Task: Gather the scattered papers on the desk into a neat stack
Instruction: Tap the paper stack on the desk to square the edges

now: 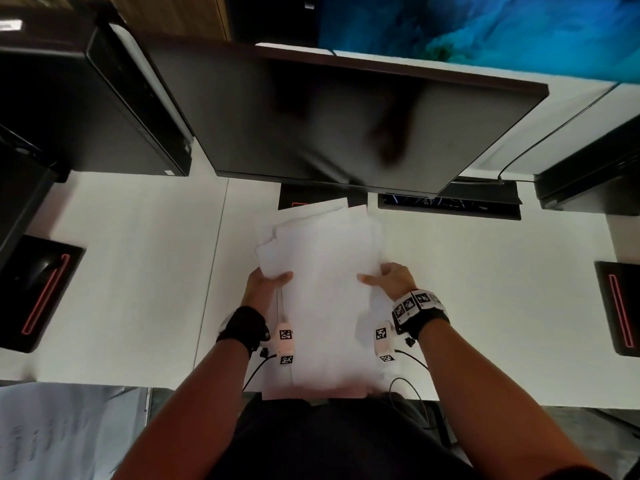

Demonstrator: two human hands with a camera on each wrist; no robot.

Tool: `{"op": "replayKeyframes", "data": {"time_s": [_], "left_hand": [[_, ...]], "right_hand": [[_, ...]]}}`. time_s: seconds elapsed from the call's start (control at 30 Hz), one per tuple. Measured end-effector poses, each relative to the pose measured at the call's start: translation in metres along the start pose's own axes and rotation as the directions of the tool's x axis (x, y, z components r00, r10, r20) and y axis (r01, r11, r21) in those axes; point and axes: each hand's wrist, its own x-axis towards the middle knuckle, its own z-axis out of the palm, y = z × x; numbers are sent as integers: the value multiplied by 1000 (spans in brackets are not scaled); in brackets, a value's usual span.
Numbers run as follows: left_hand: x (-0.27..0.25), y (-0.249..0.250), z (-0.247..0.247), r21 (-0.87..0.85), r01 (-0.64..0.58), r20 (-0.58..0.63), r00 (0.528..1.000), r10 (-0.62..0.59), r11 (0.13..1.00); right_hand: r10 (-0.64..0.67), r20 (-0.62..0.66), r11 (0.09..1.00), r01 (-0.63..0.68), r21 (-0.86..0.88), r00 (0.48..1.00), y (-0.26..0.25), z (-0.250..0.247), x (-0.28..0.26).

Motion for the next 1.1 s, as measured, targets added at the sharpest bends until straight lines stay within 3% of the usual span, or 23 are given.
{"op": "replayKeyframes", "data": {"time_s": [0.07,0.17,0.23,0.33,0.47,0.57,0.63,0.7,0.77,0.93,1.1], "left_hand": [[-10,17,3,-13,-51,17,999,51,999],[-21,43,2,-30,-130,22,991,131,991],[-26,58,2,-34,-177,53,982,179,984],[-34,81,5,-61,-254,77,963,258,965],[-51,107,21,-154,-392,-7,918,396,907],[-66,117,38,-236,-488,-121,873,473,841],[-72,117,48,-247,-513,-132,858,496,822],[-72,110,55,-210,-487,-119,874,472,848],[-69,103,56,-183,-432,-117,901,417,883],[-56,102,43,-73,-320,-22,948,319,945],[-50,111,44,-27,-302,71,950,303,953]], "right_hand": [[-55,13,985,52,166,998,-1,-5,-3],[-61,53,867,27,498,997,0,-14,-5],[-124,155,820,13,572,980,-5,-23,-14],[-252,225,831,91,549,941,-24,-38,-36],[-345,-49,729,301,615,937,-54,-46,-72],[-372,-289,608,467,642,882,-66,-39,-100],[-348,-384,523,517,678,855,-68,-28,-111],[-331,-406,484,522,702,852,-64,-18,-112],[-328,-371,506,493,708,869,-55,-13,-101],[-314,-252,665,401,630,915,-40,-34,-77],[-278,-173,817,327,475,945,-45,-52,-66]]}}
